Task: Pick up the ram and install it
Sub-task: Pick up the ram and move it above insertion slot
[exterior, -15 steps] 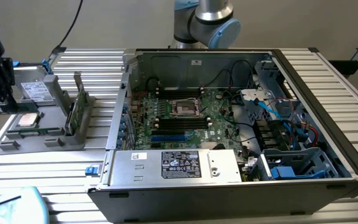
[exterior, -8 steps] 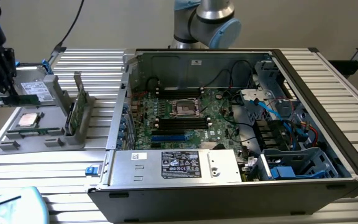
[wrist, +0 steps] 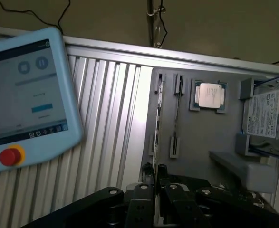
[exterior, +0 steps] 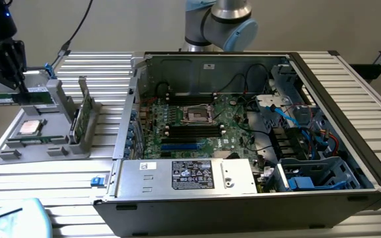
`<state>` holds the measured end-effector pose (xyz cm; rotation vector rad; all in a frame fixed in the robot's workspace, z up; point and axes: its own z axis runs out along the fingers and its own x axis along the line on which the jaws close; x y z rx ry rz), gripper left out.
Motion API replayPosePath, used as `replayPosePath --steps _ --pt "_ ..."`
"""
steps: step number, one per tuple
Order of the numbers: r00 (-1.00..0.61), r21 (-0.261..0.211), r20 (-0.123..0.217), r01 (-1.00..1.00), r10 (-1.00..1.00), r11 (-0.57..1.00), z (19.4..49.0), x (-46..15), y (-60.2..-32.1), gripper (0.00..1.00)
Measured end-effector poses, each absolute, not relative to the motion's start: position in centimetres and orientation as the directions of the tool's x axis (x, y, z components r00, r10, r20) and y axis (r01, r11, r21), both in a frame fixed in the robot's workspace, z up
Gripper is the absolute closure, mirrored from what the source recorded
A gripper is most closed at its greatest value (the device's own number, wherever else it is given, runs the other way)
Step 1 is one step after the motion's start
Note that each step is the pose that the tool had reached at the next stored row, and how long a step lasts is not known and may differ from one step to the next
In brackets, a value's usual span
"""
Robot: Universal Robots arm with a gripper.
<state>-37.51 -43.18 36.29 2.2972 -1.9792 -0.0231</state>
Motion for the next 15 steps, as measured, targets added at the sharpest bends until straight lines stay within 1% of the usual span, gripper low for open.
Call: replayPosePath --steps 9,15 --pt "0.150 0.089 0.026 -0.985 -0.988 -0.148 37.0 -33.7 -43.2 0.86" --pt "0.151 0.088 0.020 -0.985 -0.988 -0.148 37.5 -31.1 -43.2 0.86"
